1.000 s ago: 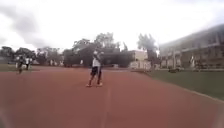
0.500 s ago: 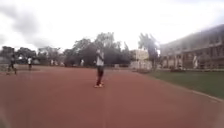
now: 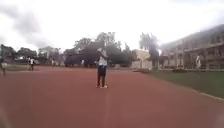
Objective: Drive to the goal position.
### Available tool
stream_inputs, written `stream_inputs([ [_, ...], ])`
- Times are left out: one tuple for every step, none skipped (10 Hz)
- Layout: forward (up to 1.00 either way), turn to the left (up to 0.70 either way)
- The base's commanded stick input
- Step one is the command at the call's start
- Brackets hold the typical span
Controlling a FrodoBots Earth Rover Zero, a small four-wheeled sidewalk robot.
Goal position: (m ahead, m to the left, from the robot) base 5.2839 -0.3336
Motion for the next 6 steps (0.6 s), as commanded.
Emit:
stream_inputs([
  [0.70,0.00],
  [0.70,0.00],
  [0.70,0.00],
  [0.70,0.00],
  [0.70,0.00],
  [0.70,0.00],
])
